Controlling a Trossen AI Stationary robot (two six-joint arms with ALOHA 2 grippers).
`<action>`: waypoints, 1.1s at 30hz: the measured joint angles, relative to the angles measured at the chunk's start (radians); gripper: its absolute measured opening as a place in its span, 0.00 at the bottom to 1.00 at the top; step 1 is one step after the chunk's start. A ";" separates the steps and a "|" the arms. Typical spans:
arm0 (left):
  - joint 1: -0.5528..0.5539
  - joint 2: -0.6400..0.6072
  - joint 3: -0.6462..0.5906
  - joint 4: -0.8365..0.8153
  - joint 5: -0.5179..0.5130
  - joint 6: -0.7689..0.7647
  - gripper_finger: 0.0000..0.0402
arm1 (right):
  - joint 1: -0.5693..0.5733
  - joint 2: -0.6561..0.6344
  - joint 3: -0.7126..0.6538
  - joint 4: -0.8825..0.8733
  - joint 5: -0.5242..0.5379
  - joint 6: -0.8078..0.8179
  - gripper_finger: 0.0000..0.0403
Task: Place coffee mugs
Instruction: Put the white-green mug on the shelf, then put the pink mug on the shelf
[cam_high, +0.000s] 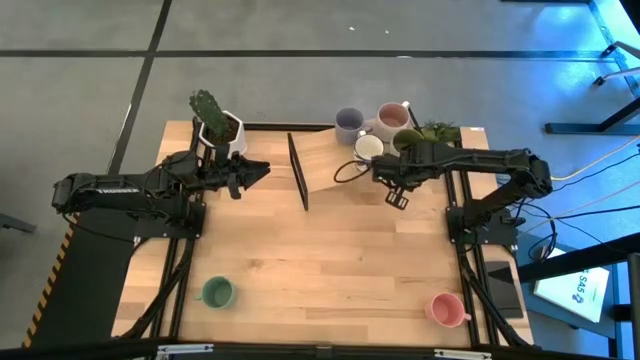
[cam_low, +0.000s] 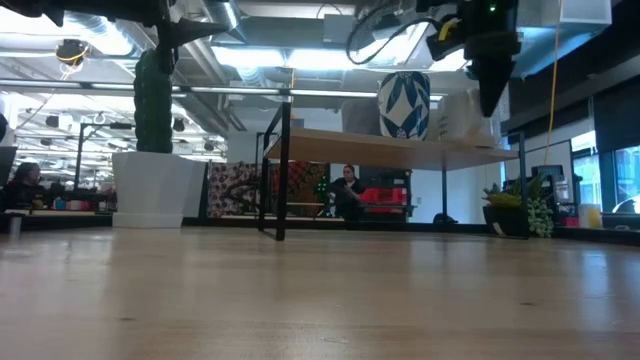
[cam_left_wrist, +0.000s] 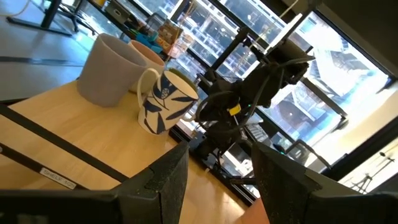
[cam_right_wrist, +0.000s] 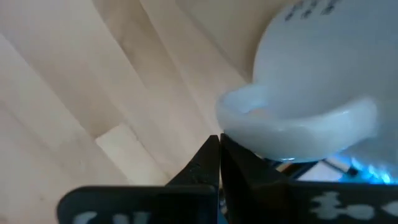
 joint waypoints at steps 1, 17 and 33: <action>0.000 0.000 0.000 0.000 -0.005 0.000 0.42 | -0.007 0.000 0.005 0.011 0.000 -0.010 0.00; 0.000 0.000 0.000 0.000 -0.005 0.003 0.42 | -0.040 -0.007 0.008 -0.002 -0.101 -0.112 0.00; -0.012 0.000 0.000 0.002 0.330 0.000 0.42 | 0.690 -0.056 0.008 0.147 -0.401 0.620 0.35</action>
